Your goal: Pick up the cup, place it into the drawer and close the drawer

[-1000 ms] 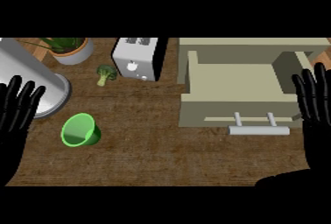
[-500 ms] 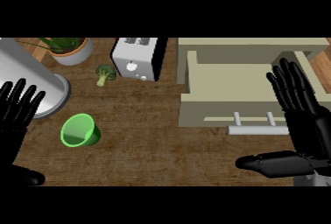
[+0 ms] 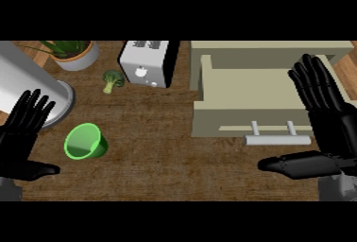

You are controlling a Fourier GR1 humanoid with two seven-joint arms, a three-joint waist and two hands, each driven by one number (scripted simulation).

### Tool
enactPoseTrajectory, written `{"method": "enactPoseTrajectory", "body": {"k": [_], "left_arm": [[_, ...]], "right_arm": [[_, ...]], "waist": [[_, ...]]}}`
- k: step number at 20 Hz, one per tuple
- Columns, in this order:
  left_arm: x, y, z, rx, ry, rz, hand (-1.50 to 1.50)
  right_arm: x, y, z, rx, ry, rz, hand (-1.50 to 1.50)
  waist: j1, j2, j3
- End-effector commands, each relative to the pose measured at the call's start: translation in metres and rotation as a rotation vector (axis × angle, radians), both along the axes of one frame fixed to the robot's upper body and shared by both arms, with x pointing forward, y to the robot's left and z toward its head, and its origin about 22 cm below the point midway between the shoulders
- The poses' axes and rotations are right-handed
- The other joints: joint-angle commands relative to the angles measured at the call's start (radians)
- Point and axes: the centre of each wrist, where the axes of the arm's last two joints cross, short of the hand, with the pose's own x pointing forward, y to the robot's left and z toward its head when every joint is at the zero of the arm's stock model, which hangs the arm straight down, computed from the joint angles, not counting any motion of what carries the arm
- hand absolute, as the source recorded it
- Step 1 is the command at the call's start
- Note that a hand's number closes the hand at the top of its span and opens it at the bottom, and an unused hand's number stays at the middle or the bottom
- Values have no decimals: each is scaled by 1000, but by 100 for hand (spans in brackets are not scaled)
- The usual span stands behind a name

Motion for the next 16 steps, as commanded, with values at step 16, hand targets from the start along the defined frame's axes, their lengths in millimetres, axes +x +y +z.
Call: {"method": "enactPoseTrajectory", "body": {"k": [16], "left_arm": [[-14,21,-132,82,124,84,-150]], "right_arm": [[25,-4,24,-1,-14,1,-150]], "waist": [[-6,2,-1]]}}
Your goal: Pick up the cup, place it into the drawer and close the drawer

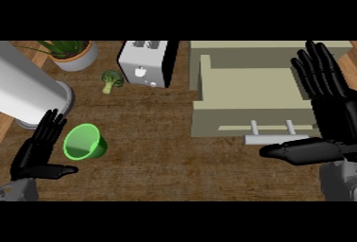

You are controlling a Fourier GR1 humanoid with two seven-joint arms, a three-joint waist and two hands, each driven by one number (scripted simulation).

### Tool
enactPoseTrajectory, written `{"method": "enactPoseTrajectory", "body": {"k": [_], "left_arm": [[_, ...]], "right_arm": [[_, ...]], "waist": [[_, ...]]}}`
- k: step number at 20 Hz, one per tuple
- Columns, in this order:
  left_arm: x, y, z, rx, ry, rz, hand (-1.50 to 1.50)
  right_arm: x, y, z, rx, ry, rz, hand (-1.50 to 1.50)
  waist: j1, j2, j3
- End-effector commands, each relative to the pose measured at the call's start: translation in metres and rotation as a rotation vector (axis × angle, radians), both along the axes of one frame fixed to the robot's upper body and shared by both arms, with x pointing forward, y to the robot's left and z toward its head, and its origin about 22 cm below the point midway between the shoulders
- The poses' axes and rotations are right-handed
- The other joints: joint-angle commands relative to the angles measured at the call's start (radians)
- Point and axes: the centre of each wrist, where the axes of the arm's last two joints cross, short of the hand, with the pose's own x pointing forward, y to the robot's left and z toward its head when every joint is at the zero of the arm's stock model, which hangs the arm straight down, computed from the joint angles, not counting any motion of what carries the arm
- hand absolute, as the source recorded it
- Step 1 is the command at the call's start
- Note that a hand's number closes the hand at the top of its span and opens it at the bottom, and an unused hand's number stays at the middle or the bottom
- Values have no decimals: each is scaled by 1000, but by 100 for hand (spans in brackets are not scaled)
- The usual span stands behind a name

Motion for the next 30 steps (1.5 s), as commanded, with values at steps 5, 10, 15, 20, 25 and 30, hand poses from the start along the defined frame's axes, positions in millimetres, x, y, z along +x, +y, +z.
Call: {"method": "enactPoseTrajectory", "body": {"k": [5,10,15,20,25,30], "left_arm": [[-6,-11,-41,18,17,5,-150],[-9,-7,-44,12,-22,28,-150],[-4,-16,-47,8,-31,37,-150],[10,-18,-39,-22,-44,28,-150],[1,-22,-48,4,-58,-5,-150],[8,-39,-51,-46,-47,-43,-150]], "right_arm": [[8,-15,12,-1,-16,3,-150],[-11,4,22,1,-20,21,-150],[7,3,20,-1,-14,32,-150],[1,-8,22,5,0,31,-150],[-12,-1,13,3,4,31,-150],[2,-12,-6,-7,-14,26,-150]], "waist": [[-11,5,-2],[-16,3,-3],[-23,9,-4],[-22,6,-3],[-36,9,-5],[-25,12,-4]]}}
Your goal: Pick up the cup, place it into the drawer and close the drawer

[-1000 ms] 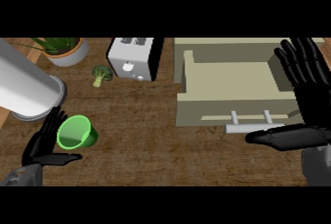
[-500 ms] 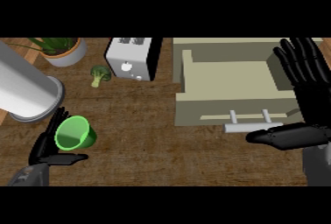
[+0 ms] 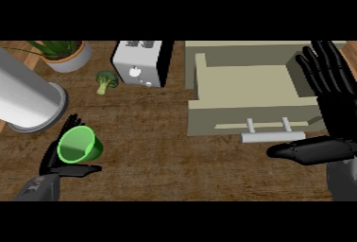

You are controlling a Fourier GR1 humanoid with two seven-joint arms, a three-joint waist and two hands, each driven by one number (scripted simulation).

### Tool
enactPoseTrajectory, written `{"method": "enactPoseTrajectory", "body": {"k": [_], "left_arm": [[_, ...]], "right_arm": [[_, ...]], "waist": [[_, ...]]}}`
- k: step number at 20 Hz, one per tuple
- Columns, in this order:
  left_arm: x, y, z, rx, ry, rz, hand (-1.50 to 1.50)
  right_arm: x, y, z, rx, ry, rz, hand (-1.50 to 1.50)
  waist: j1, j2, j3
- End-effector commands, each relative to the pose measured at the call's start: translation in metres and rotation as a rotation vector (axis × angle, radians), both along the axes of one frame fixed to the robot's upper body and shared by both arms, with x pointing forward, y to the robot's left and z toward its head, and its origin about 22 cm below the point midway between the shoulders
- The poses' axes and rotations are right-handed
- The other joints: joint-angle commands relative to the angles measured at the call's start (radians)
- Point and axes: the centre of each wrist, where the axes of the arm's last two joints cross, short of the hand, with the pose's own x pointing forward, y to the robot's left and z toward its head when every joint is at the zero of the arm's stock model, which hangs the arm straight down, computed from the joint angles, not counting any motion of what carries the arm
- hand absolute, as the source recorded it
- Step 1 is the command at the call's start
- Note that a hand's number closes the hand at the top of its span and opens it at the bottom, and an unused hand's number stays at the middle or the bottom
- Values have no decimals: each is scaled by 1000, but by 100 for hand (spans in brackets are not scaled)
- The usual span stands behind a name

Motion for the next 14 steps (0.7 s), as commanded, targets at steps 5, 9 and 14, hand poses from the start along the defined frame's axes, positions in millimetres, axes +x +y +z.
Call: {"method": "enactPoseTrajectory", "body": {"k": [5,9,14], "left_arm": [[11,-24,-2,-199,-88,-158,150],[15,-15,5,-94,-252,-87,150],[31,-43,7,84,-351,44,150]], "right_arm": [[8,-9,2,0,11,-26,-150],[6,-15,6,-18,-6,-18,-150],[5,-8,11,-20,7,-6,-150]], "waist": [[4,2,0],[2,1,0],[3,-4,1]]}}
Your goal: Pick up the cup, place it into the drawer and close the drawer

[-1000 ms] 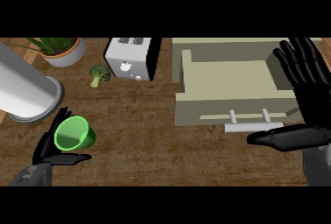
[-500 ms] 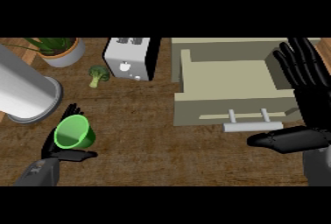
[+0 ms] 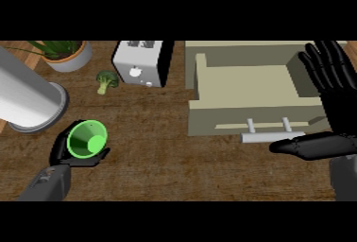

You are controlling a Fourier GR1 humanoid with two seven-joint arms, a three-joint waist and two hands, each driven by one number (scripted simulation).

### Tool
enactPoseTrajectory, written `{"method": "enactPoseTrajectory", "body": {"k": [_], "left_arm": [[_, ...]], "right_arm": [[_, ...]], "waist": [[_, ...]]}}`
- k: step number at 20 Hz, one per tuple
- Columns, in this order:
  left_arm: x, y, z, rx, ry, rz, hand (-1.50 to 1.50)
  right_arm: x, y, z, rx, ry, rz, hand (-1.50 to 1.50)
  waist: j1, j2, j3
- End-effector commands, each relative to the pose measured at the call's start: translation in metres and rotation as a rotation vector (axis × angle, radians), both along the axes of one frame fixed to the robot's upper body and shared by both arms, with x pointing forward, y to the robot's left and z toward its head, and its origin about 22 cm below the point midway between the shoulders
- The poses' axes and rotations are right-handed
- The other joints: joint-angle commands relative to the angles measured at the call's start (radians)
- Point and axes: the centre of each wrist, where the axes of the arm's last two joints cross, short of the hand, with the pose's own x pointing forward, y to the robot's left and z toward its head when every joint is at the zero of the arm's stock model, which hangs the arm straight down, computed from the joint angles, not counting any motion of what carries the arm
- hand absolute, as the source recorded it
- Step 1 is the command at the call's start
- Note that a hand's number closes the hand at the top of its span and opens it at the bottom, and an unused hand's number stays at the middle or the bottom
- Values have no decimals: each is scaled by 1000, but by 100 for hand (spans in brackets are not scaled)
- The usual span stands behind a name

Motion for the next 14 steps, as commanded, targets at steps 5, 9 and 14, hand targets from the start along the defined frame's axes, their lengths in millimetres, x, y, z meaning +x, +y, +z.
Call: {"method": "enactPoseTrajectory", "body": {"k": [5,9,14], "left_arm": [[14,-7,9,-116,-269,51,150],[9,-50,-9,-128,-282,213,150],[66,-88,37,-198,-332,6,150]], "right_arm": [[2,-8,-2,19,-3,-26,-150],[-6,-9,5,20,-5,-8,-150],[-3,-12,4,-12,8,-33,-150]], "waist": [[10,-4,2],[8,-7,2],[26,-15,5]]}}
